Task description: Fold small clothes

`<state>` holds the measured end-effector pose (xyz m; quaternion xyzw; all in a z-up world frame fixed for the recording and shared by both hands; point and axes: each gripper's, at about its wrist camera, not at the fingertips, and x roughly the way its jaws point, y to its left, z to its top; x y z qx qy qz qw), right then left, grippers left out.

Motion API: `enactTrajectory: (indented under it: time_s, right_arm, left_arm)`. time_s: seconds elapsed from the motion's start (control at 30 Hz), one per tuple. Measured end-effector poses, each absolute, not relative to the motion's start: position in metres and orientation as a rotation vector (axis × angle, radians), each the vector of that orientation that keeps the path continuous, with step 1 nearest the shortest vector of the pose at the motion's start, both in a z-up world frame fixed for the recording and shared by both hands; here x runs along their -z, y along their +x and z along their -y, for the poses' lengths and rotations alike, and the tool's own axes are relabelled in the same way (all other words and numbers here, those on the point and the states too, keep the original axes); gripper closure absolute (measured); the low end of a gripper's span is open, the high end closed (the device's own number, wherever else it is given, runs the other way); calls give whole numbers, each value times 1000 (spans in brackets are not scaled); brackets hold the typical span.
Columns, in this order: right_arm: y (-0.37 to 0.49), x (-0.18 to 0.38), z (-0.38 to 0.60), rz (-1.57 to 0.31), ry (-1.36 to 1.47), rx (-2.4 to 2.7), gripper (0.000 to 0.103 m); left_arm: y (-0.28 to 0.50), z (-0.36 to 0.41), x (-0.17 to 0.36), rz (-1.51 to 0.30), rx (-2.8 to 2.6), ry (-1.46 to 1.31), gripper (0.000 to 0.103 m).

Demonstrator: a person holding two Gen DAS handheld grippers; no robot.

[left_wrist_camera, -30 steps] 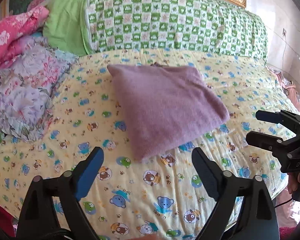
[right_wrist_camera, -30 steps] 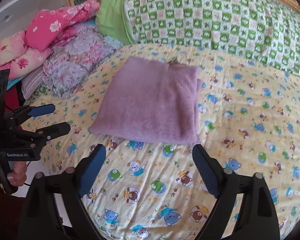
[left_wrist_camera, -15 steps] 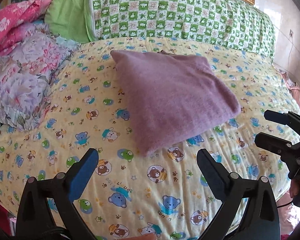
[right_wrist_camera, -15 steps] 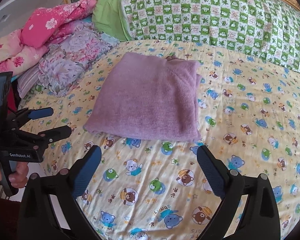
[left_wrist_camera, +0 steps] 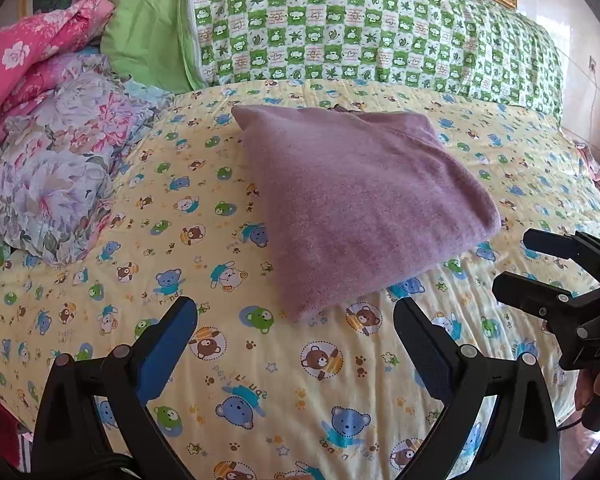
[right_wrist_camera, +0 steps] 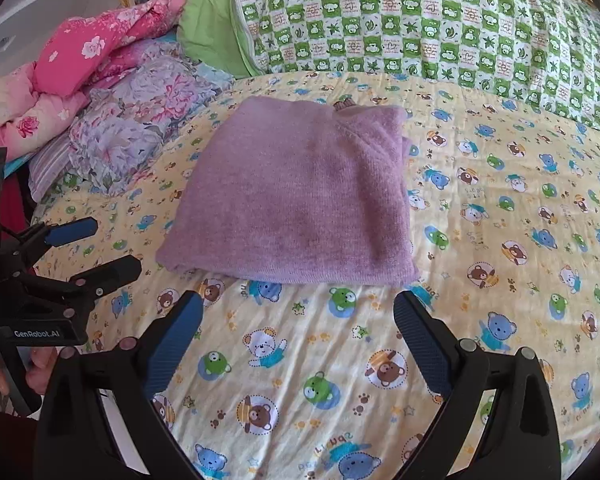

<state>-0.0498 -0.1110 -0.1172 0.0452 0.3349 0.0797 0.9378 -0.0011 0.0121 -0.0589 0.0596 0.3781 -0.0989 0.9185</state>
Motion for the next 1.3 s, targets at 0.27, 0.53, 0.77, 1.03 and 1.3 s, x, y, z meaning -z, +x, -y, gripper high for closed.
enactTrajectory:
  time_s: [0.27, 0.53, 0.77, 1.03, 1.3]
  right_arm:
    - [-47, 123, 109, -683, 96, -166, 7]
    - [-46, 121, 106, -668, 85, -176, 7]
    - [-46, 115, 107, -646, 81, -183, 7]
    - [-45, 111, 108, -635, 83, -185, 7]
    - [-43, 109, 106, -632, 80, -187, 7]
  left_arm:
    - [0, -11, 62, -780, 184, 119, 4]
    - [-2, -9, 60, -766, 174, 109, 4]
    - [-4, -7, 53, -743, 178, 104, 4]
    - [-6, -6, 48, -721, 180, 106, 4]
    - [-5, -7, 49, -731, 171, 100, 4]
